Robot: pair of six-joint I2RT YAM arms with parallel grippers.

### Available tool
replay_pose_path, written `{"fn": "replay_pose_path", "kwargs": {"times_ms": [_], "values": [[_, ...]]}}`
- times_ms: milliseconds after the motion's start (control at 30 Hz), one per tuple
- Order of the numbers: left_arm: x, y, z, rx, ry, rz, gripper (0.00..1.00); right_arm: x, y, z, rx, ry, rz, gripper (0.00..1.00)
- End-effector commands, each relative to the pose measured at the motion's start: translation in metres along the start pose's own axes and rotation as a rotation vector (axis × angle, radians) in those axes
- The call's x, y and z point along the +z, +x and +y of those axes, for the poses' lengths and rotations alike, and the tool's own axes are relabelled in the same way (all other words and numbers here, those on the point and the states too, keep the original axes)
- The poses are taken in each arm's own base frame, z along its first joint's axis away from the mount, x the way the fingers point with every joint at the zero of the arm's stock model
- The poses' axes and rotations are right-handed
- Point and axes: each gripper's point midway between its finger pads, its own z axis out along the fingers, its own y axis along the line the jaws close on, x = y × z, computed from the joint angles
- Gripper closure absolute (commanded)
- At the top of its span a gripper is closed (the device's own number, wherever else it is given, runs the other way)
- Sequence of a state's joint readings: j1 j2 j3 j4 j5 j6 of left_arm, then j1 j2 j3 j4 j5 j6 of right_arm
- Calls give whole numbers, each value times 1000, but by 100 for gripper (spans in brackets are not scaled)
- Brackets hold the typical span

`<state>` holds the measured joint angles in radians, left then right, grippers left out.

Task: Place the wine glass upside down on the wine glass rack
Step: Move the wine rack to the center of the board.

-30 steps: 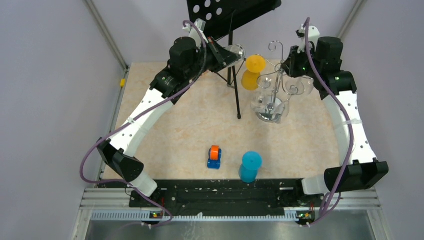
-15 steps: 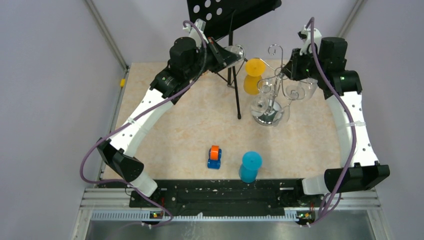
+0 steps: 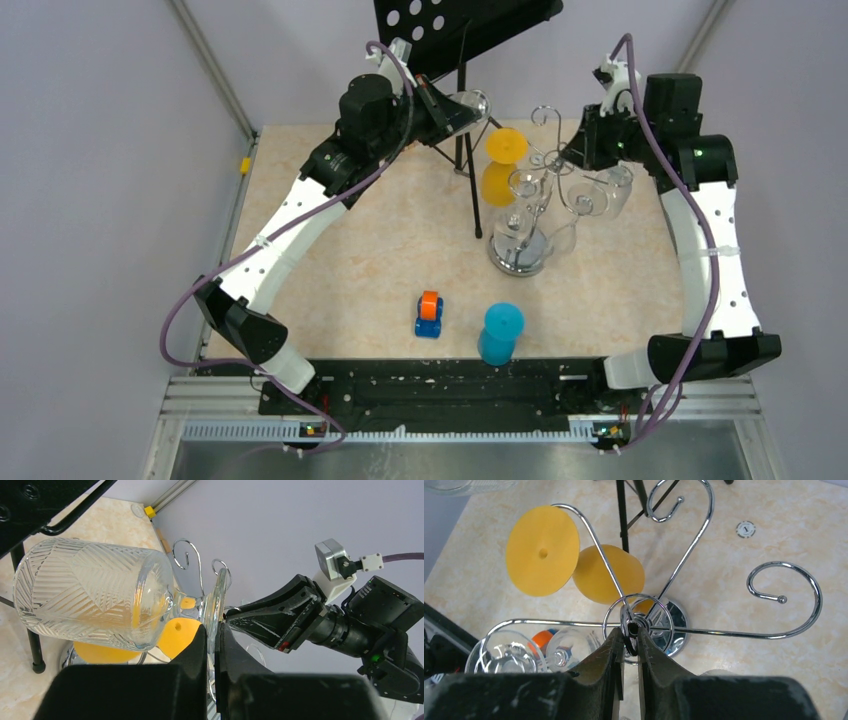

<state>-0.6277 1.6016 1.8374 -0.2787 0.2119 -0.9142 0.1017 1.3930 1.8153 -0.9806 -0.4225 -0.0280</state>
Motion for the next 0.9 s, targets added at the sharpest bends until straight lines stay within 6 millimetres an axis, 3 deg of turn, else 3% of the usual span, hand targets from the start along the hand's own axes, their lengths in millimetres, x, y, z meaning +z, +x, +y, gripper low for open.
{"fn": "replay_pose_path", "kwargs": {"times_ms": [0,600,867], "values": [[-26,-31,-47,40,134,-102,100,-49,-82,42,-164,-130,-290,100],[-22,-31,-43,38,124,-104,100,-48,-72,44,-183,-142,-274,100],[-7,-30,-38,59,104,-82,100,-55,-79,35,-140,-64,-324,58]]}}
